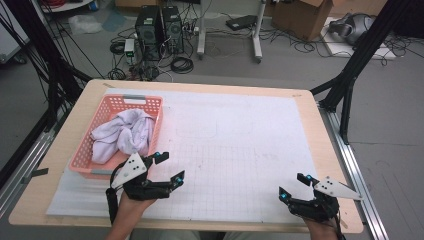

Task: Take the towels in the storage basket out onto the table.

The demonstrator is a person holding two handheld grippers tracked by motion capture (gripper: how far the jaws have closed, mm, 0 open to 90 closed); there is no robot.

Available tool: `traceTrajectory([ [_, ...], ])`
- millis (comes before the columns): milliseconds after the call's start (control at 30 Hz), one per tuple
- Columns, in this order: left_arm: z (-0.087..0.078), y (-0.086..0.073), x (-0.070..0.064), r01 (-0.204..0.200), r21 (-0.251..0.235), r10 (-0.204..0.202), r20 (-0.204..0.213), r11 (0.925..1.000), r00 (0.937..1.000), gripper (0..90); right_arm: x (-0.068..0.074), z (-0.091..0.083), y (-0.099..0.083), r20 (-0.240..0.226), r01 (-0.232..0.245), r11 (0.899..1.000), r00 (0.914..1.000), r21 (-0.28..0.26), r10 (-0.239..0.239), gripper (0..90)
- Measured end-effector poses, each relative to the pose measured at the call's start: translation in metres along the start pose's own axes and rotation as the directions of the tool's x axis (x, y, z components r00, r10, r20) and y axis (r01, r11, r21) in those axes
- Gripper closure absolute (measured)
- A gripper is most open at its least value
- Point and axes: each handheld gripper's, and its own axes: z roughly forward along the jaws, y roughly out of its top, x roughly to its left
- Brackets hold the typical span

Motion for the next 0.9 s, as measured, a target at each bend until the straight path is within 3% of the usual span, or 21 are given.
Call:
traceTrajectory([
  [133,-0.002,0.017,0.011,-0.003,-0.005,0.003,0.004,1.0,1.0,19.6,0.0,0.0,0.0,-0.001,-0.009,1.0,1.0,0.003,0.009,15.2],
  [200,-0.004,0.023,0.02,0.015,-0.005,-0.015,0.007,0.9999,0.9999,19.3,0.0,0.0,0.0,-0.001,-0.007,1.0,1.0,0.002,0.007,15.3],
  [333,-0.013,0.035,0.041,0.041,-0.007,-0.042,-0.03,0.9991,0.9987,17.1,0.0,0.0,0.0,0.0,-0.009,1.0,1.0,0.001,0.009,15.3],
  [500,-0.028,0.05,0.07,0.026,0.026,-0.024,-0.096,0.9993,0.9951,16.9,0.0,0.0,0.0,0.0,-0.011,1.0,0.9999,0.002,0.011,15.3],
  [733,-0.04,0.061,0.104,0.017,0.089,0.0,-0.186,0.9959,0.9826,16.9,0.002,0.001,0.0,0.001,-0.001,1.0,1.0,0.008,0.001,15.2],
  [900,-0.04,0.056,0.129,0.058,0.155,-0.018,-0.248,0.9863,0.9687,16.9,0.002,-0.001,-0.001,0.004,-0.007,1.0,1.0,0.008,0.007,15.2],
])
